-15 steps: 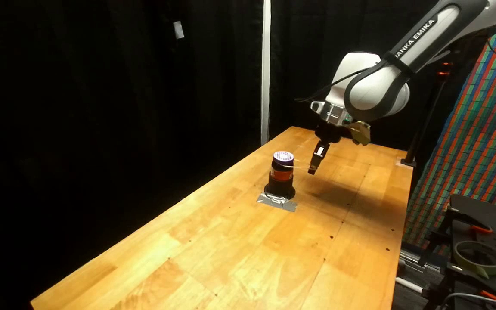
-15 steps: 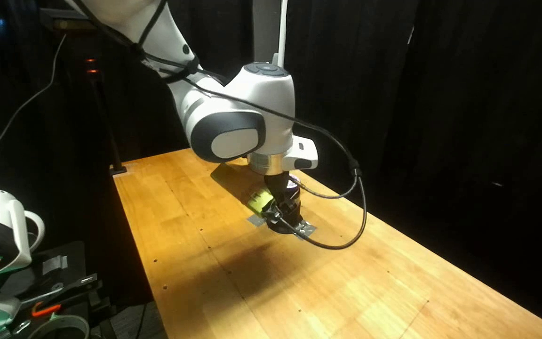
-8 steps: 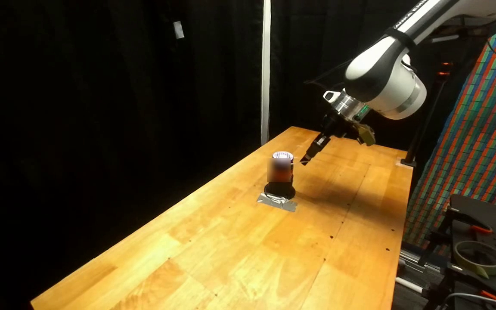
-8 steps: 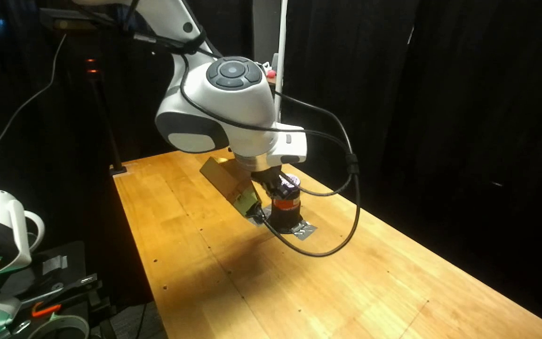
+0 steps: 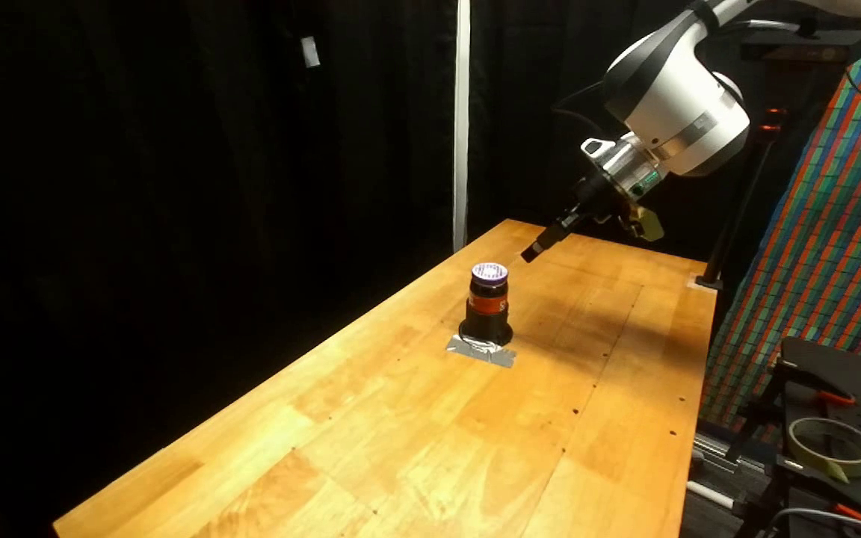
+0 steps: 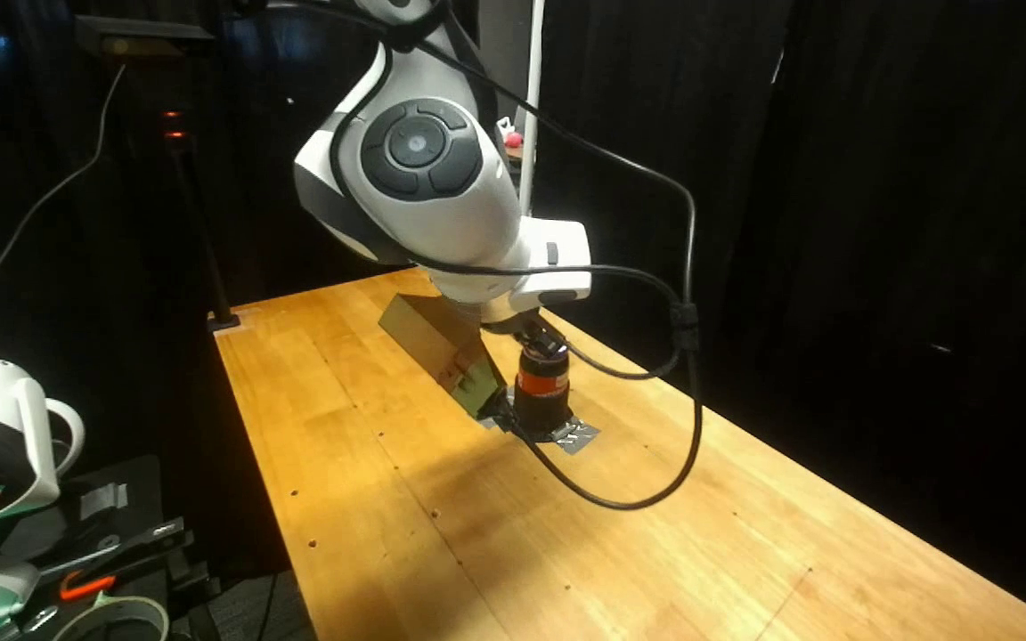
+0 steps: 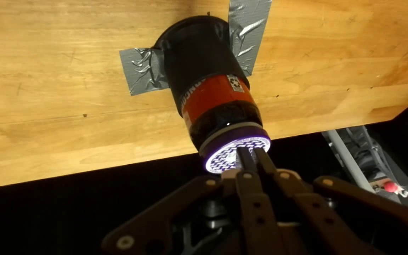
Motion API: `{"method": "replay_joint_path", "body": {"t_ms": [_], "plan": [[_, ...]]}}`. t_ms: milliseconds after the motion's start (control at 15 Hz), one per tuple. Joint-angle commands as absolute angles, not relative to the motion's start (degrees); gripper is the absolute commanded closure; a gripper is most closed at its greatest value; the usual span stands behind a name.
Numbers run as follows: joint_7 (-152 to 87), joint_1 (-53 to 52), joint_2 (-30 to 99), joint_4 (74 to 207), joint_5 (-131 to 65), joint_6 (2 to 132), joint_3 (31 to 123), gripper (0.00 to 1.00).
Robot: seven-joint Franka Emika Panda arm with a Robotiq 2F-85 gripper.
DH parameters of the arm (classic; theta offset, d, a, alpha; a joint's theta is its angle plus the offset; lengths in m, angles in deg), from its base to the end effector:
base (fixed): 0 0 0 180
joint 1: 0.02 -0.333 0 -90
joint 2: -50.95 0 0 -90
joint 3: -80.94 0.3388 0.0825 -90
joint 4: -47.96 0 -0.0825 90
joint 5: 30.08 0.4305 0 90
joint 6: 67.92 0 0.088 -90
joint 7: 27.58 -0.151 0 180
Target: Put the rubber band around the brown cup
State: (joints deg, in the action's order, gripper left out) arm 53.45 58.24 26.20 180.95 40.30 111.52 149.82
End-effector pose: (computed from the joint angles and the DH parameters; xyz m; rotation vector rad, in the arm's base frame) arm 0.5808 0.0417 0.2342 -2.6021 -0.2654 -0.8939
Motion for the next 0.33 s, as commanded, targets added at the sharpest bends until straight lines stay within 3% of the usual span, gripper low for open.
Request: {"method": "replay_joint_path", "body": {"t_ms": [0,67,133,267], "plan": [[58.9,65.4,24.1,184.0,42.6,108.5,153.7,0.67],[55.6,65.0,26.1,186.0,41.1,105.5,151.9,0.66],[57.3,64.0,24.2,183.2,41.8,108.7,152.2,0.83],[57.2,64.9,24.2,185.1,41.7,106.5,151.4,0.69]]}}
